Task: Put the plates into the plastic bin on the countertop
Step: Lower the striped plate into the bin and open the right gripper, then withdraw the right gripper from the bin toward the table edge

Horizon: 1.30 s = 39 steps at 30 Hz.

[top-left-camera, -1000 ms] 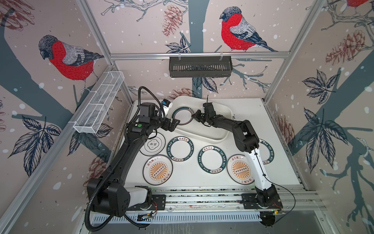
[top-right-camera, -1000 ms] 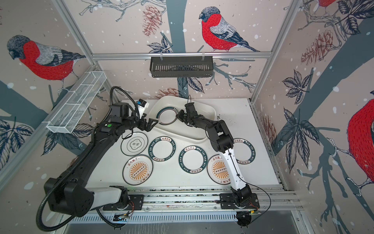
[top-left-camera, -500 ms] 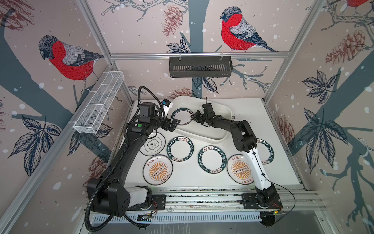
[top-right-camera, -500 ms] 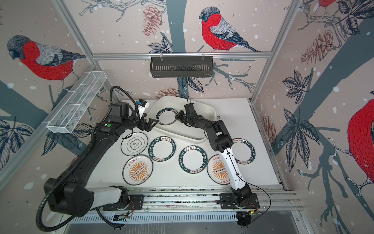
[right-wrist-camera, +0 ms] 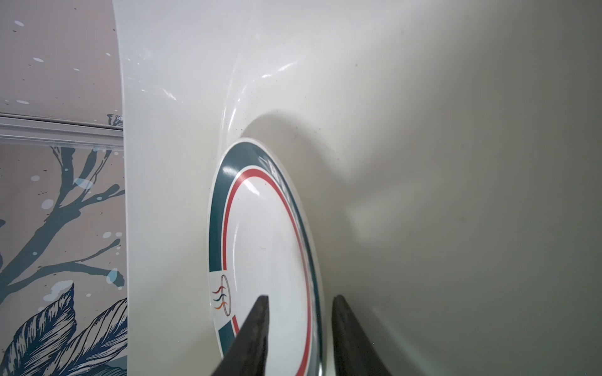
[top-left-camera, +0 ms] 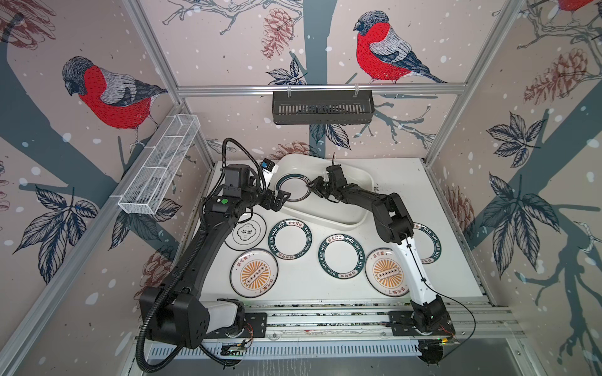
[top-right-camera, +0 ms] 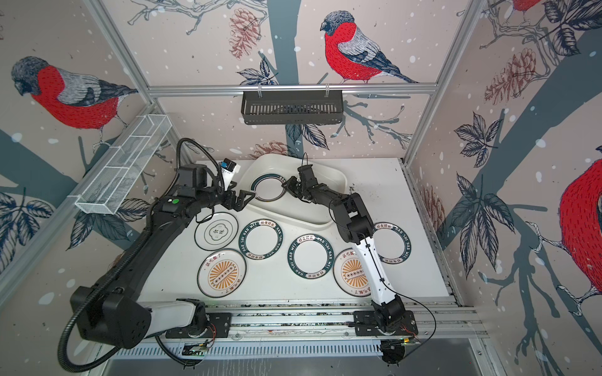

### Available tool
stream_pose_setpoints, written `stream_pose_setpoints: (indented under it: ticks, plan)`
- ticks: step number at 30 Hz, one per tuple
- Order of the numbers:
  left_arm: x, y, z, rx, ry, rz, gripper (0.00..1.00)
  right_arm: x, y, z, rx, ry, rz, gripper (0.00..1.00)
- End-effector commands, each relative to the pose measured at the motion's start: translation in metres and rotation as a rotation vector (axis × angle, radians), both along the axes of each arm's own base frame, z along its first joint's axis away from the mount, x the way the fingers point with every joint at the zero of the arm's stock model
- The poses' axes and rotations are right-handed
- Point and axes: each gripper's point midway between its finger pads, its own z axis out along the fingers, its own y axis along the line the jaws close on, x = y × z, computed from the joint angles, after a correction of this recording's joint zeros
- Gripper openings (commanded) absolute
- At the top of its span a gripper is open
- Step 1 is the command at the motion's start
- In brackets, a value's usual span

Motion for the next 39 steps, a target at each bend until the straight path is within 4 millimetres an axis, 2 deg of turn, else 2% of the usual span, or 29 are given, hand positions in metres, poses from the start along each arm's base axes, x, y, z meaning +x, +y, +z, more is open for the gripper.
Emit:
stream_pose_setpoints:
  ticks: [1,15,20,29,36,39]
  plan:
    - [0.000,-0.005,0.005,-0.018,-0.003,-0.026,0.97,-0.001,0.007,0.002,0.036,0.007,0.015,0.35]
    - [-0.001,-0.006,0.004,-0.022,0.007,-0.033,0.97,0.000,0.007,0.002,0.028,0.008,0.033,0.37]
    - [-0.001,-0.006,0.003,-0.018,0.008,-0.031,0.97,0.004,-0.003,-0.002,-0.035,0.021,0.002,0.43]
    - [-0.004,-0.005,0.000,0.003,0.012,-0.042,0.97,0.015,-0.035,0.022,-0.118,-0.019,-0.058,0.52]
    - [-0.001,-0.003,-0.003,0.009,0.010,-0.024,0.97,0.015,-0.045,0.060,-0.168,-0.083,-0.059,0.53]
    - [-0.001,-0.001,-0.006,0.016,-0.001,-0.018,0.97,0.011,-0.053,0.082,-0.197,-0.120,-0.062,0.52]
